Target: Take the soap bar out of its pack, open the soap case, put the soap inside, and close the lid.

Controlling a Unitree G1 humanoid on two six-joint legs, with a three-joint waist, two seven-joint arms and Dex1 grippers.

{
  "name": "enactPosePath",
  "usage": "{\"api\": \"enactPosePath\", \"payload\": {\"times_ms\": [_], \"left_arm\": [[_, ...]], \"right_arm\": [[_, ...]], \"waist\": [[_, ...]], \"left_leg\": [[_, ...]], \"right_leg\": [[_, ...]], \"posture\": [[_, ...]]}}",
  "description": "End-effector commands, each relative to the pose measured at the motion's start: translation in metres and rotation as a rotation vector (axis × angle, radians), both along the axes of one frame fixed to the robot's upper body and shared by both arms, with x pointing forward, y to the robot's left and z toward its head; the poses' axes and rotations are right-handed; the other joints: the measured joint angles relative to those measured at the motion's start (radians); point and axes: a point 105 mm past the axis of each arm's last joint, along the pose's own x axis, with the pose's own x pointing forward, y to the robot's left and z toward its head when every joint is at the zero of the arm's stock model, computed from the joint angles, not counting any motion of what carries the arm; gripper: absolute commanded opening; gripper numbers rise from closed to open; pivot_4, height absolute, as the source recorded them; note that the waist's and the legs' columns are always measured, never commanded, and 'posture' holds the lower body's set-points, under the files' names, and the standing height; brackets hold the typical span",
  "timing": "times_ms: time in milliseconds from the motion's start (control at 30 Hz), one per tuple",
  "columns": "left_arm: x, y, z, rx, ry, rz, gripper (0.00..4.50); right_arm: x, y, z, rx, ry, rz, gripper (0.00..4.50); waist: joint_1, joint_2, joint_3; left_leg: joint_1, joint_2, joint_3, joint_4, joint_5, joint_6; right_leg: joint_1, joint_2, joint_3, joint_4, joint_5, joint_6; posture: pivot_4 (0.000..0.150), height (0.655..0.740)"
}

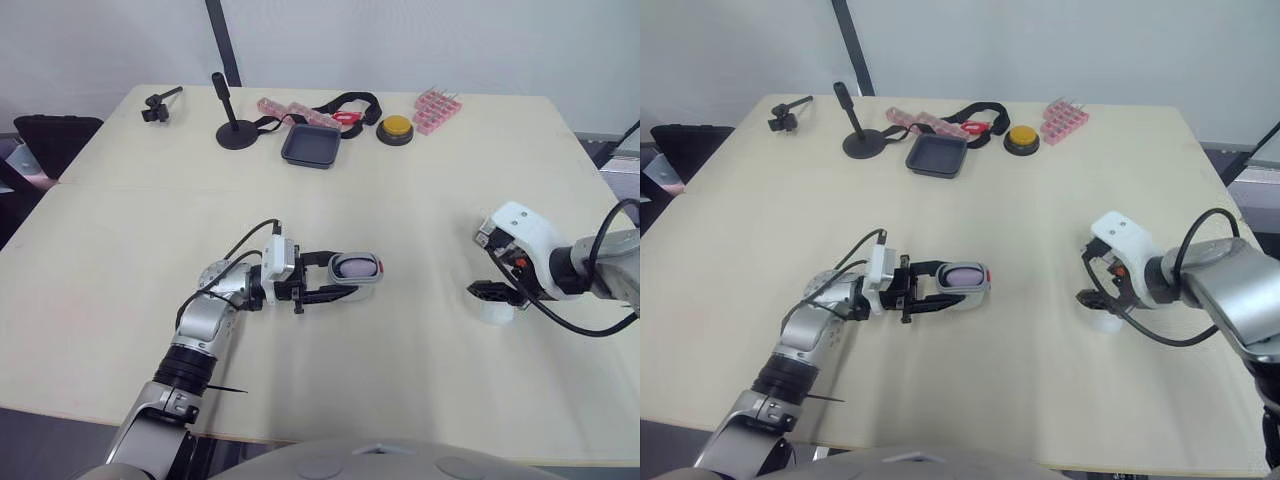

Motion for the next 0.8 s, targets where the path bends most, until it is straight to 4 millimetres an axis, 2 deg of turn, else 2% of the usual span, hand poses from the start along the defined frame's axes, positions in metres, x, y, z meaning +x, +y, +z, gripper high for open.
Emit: {"api": "enactPosePath", "payload": {"times_ms": [33,233,500,633,800], "left_arm": [[0.000,0.000,0.009,-0.012,-0.061,-0.003,1.88],[-0.002,-0.002,0.008,-0.015,-0.057,0.005,1.88],[-0.002,0.000,0.005,-0.006,-0.052,0.023,1.88],[-0.001,0.001,0.004,0.001,-0.064,0.033,1.88],[-0.001,0.001,0.005,0.000,-0.068,0.036,1.88]], "right_arm": [[-0.002,-0.013,0.002,0.002,-0.011,-0.071,4.45],[-0.009,-0.024,-0.014,0.020,0.060,-0.135,4.45],[-0.009,-0.023,-0.031,0.062,0.119,-0.182,4.45],[-0.007,-0.015,-0.036,0.127,0.136,-0.187,4.45],[-0.007,-0.015,-0.041,0.106,0.144,-0.199,4.45]], "waist": [[0.000,0.000,0.000],[0.001,0.000,0.000],[0.000,0.001,0.000],[0.000,0.001,-0.001],[-0.001,0.001,-0.001]], "left_leg": [[0.000,0.000,0.000,0.000,0.000,0.000],[0.000,0.000,0.000,0.000,0.000,0.000],[0.000,0.000,0.000,0.000,0.000,0.000],[0.000,0.000,0.000,0.000,0.000,0.000],[0.001,0.000,0.000,0.000,0.000,0.000]], "right_leg": [[0.000,0.000,0.000,0.000,0.000,0.000],[0.000,0.000,0.000,0.000,0.000,0.000],[0.000,0.000,0.000,0.000,0.000,0.000],[0.000,0.000,0.000,0.000,0.000,0.000],[0.001,0.000,0.000,0.000,0.000,0.000]], "posture": [[0.150,0.7400],[0.150,0.7400],[0.150,0.7400],[0.150,0.7400],[0.150,0.7400]]}}
